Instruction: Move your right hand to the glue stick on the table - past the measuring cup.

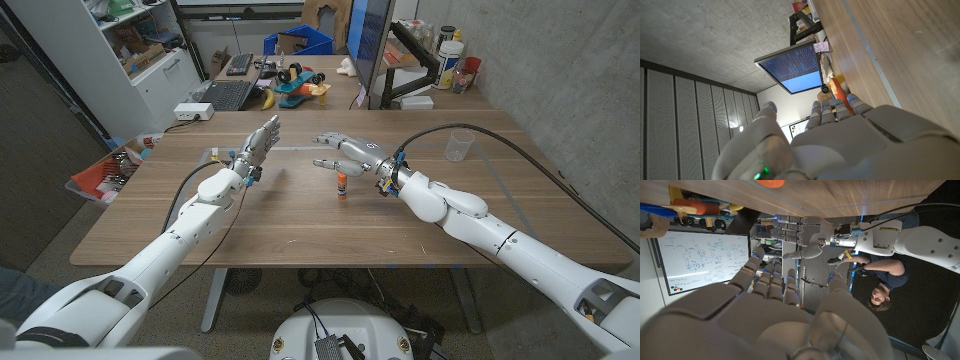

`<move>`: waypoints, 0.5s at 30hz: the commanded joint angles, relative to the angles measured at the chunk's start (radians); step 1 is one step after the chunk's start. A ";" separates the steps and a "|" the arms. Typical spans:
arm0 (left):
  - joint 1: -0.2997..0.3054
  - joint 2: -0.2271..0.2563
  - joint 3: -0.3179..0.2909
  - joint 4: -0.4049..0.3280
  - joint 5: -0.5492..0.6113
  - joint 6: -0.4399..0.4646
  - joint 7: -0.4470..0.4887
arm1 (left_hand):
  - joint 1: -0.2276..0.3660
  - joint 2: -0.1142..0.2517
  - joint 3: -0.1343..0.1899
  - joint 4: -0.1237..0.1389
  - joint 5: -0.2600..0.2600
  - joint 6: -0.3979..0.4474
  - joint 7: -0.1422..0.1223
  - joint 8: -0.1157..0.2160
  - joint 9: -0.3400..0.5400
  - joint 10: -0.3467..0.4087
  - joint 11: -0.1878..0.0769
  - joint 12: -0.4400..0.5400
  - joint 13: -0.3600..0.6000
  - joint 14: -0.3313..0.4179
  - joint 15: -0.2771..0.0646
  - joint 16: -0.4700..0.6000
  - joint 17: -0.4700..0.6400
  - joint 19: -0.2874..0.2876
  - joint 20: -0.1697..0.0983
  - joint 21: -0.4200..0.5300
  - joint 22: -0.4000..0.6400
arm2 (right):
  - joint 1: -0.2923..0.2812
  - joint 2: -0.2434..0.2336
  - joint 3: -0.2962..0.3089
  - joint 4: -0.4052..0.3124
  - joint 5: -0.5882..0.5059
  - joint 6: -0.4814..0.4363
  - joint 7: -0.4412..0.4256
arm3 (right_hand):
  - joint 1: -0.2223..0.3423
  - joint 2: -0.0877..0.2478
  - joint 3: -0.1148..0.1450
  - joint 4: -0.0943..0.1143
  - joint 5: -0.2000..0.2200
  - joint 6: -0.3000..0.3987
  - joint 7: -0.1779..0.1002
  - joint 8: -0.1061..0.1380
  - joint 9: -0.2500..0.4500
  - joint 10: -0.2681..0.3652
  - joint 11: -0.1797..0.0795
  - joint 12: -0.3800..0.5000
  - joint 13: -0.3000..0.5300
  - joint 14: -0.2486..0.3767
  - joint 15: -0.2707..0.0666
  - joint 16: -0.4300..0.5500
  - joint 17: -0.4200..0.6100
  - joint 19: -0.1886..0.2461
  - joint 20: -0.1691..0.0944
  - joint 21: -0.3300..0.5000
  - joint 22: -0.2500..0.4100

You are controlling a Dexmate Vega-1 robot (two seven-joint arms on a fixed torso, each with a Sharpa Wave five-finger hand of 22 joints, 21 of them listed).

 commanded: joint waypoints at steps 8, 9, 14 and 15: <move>0.002 0.001 0.001 -0.008 0.005 0.004 0.010 | 0.002 0.007 0.003 -0.005 -0.004 0.005 0.006 0.004 0.003 -0.004 0.001 0.003 0.003 -0.003 0.008 0.004 0.006 0.002 0.008 -0.002 0.002 | 0.019 -0.006 -0.030 0.007 -0.043 -0.030 0.006 | 0.007 -0.009 0.001 -0.004 0.009 0.011 -0.005 0.003 0.002 0.012 -0.002 0.003 0.005 0.011 -0.003 0.001 0.002 -0.002 0.003 0.002 0.002; 0.002 0.000 0.002 -0.007 0.004 0.004 0.008 | 0.002 0.007 0.003 -0.005 -0.004 0.006 0.005 0.004 0.003 -0.004 0.002 0.003 0.003 -0.003 0.008 0.004 0.006 0.002 0.009 -0.002 0.002 | 0.021 -0.005 -0.032 0.008 -0.043 -0.032 0.008 | 0.007 -0.010 0.001 -0.004 0.010 0.011 -0.006 0.003 0.002 0.012 0.000 0.003 0.005 0.011 -0.003 0.000 0.002 -0.002 0.003 0.002 0.002; 0.000 -0.003 0.005 -0.002 0.006 0.006 0.008 | 0.001 0.007 0.003 -0.005 -0.004 0.006 0.005 0.004 0.003 -0.004 0.001 0.004 0.003 -0.003 0.008 0.004 0.006 0.002 0.009 -0.002 0.002 | 0.028 -0.002 -0.038 0.015 -0.043 -0.039 0.012 | 0.007 -0.010 0.001 -0.004 0.010 0.013 -0.006 0.003 0.002 0.013 -0.002 0.003 0.005 0.014 -0.005 0.001 0.002 -0.004 0.004 0.002 0.002; 0.000 -0.003 0.005 -0.002 0.005 0.006 0.008 | 0.001 0.007 0.003 -0.006 -0.004 0.006 0.006 0.004 0.003 -0.004 0.001 0.004 0.003 -0.003 0.007 0.004 0.006 0.002 0.009 -0.002 0.002 | 0.028 -0.002 -0.039 0.016 -0.044 -0.040 0.013 | 0.007 -0.010 0.001 -0.004 0.010 0.013 -0.006 0.003 0.003 0.013 -0.002 0.003 0.005 0.015 -0.006 0.001 0.002 -0.004 0.003 0.002 0.002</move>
